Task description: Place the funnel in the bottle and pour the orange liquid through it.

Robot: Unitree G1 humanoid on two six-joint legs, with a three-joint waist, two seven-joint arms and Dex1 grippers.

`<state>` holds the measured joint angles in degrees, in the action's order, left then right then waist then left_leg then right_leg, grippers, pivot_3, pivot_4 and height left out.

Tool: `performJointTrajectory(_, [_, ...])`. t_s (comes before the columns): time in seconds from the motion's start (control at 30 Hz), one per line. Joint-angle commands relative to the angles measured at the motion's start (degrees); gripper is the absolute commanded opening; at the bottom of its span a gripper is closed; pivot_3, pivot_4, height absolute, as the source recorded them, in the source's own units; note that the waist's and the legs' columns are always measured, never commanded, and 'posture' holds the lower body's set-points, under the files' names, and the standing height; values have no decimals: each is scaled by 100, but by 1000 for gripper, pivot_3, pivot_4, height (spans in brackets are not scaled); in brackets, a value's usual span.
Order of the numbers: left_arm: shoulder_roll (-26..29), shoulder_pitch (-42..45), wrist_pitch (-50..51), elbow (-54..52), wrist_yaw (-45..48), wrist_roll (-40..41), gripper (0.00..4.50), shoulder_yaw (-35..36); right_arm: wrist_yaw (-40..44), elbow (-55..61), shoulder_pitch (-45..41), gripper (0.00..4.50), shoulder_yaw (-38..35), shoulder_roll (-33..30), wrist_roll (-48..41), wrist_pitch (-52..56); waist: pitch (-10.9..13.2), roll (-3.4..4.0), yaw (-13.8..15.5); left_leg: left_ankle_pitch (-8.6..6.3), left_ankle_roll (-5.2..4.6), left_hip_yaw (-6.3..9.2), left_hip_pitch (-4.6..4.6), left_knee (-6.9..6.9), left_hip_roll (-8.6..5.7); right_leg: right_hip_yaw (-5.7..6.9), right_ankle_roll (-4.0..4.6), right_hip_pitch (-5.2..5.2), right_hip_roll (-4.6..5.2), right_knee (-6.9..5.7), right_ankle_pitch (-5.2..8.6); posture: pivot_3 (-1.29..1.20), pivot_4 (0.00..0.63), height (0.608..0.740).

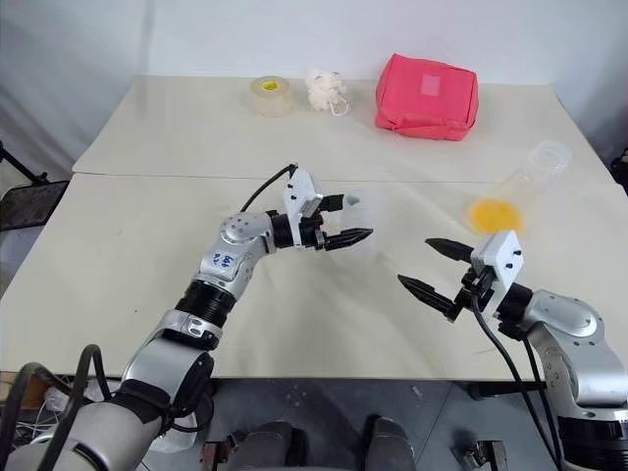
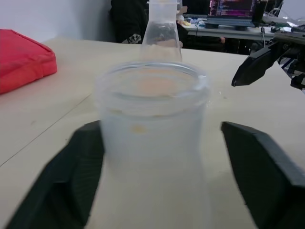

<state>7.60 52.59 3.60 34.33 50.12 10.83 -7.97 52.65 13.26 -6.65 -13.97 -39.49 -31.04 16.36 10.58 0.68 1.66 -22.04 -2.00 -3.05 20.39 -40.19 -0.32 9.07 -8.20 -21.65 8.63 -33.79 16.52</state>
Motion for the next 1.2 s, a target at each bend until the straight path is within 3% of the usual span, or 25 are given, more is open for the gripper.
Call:
performJointTrajectory(0.03, [-11, -88, 156, -381, -25, -23, 4450, -25, -19, 118, -74, 4500, -135, 21, -133, -31, 0, 0, -5, 0, 0, 0, 0, 0, 0, 0, 0, 0, 0, 0, 0, 0, 150, 740])
performJointTrajectory(0.23, [229, -423, 919, -1453, 114, 138, 4450, -33, 75, -14, -249, 4500, -124, -61, -117, -12, 0, 0, -9, 0, 0, 7, 0, 0, 1, 0, 0, 0, 0, -1, 0, 0, 150, 740])
performJointTrajectory(0.43, [803, -570, 1686, -2361, 218, 148, 4450, 28, 196, -126, -383, 4500, -96, -129, -91, 32, 0, 1, -13, 0, 0, 18, 0, -2, 2, -2, 0, 0, 0, -2, 0, 0, 150, 740])
performJointTrajectory(0.77, [2263, -716, 2058, -2896, 58, 345, 4450, 1110, 674, -325, -524, 4500, -17, -452, -82, 198, 0, 1, -19, 0, 1, 53, -1, -2, 4, -3, 0, -1, 0, -5, 0, 0, 150, 740])
performJointTrajectory(0.93, [3089, -2087, 2091, -3449, -114, 406, 4450, 1960, 867, -468, -639, 4500, 37, -429, 30, 31, -1, 4, -87, -1, 2, 54, -9, 9, 12, -5, 0, -2, 0, -5, 0, 0, 150, 740])
performJointTrajectory(1.2, [3077, -4264, 1787, -4181, -791, 659, 4450, 3433, 949, -591, -709, 4500, 132, -370, 21, -4, 1, 1, -9, -2, 2, 73, -3, -9, 24, -8, 0, 8, 6, -5, 0, 0, 150, 740])
